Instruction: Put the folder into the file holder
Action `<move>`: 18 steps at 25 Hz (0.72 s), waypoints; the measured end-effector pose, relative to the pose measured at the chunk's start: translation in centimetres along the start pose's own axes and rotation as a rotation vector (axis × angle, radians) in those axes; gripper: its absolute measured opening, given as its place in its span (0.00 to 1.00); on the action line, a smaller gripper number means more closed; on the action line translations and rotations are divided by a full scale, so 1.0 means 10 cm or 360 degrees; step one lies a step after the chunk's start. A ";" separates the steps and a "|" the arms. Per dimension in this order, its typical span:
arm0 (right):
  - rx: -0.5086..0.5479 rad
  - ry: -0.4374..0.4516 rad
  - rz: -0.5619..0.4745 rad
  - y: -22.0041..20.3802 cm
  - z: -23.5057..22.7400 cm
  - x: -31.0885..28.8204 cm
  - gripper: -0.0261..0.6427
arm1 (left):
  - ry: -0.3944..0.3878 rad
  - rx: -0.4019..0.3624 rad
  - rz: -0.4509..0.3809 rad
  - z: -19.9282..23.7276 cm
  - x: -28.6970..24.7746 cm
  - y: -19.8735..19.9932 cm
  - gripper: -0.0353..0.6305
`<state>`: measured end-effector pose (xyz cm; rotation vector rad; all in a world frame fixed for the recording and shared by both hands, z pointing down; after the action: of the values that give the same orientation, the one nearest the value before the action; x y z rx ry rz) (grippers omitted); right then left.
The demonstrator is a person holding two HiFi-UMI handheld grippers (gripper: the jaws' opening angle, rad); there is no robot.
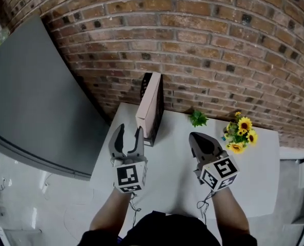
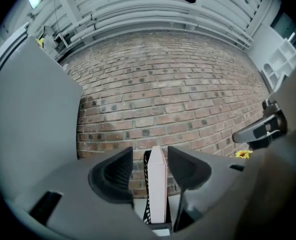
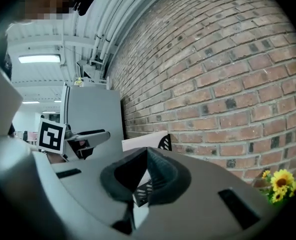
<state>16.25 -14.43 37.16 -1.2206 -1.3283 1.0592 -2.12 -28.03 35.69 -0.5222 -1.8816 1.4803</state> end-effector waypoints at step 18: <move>-0.0020 0.0458 -0.0026 0.25 0.20 0.90 0.04 | 0.0219 0.0139 0.0227 -0.96 1.39 0.48 0.06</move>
<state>14.69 -5.18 35.43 -1.3145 -1.1214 0.8283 -5.33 -10.76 35.91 -0.7110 -1.6955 1.5683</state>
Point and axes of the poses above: the fingertips, and each gripper's own axes: x backward along the fingers, z to its left, y out of its top, the point moved 5 cm from there along x, backward along the fingers, and after that the axes turned 13 degrees about -z, right-handed, at the moved point
